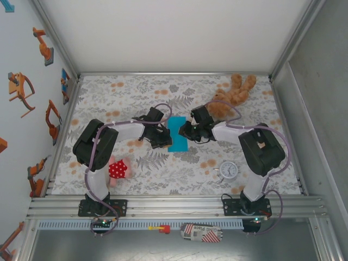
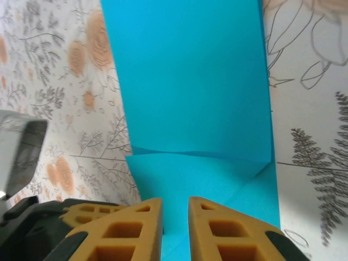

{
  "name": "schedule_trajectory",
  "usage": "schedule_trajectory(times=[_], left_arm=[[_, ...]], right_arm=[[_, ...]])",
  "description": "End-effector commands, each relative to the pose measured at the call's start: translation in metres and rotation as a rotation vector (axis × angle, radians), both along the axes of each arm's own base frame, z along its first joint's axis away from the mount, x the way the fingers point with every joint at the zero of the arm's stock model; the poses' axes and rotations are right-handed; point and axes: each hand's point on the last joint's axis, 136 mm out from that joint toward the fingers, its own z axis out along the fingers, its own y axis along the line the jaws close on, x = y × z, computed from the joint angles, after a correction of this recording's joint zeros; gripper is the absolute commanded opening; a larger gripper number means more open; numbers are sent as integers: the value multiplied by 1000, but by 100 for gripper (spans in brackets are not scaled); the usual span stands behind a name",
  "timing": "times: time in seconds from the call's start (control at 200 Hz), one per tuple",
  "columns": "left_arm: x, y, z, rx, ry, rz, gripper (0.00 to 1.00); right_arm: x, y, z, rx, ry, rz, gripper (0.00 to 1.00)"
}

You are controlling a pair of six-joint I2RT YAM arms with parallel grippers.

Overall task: Fold a paper plane with a square sheet of paper (pick it up from the middle)
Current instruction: Fold the triangle a second time at the center of the table.

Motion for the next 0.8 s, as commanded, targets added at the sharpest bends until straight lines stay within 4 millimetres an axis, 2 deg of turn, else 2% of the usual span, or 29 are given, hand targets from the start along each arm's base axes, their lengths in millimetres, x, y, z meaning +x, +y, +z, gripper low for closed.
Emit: schedule_trajectory(times=[0.0,0.13,0.22,0.346,0.381,0.596,0.796], left_arm=[[-8,9,-1,49,43,19,0],[9,-6,26,-46,-16,40,10],[20,-8,34,-70,-40,57,19],[31,-8,32,-81,-40,72,24],[34,-7,30,-78,-38,78,24],[49,-3,22,-63,-36,95,24],[51,0,9,-36,-5,115,24]], right_arm=[[-6,-16,-3,-28,12,-83,25],[-9,-20,-2,-18,21,-114,32],[-10,-19,-4,2,25,-127,35],[-9,-16,-9,17,41,-127,37],[-8,-14,-8,28,42,-127,42],[-7,-10,-12,53,53,-138,42],[-6,-8,-15,71,70,-149,42]])
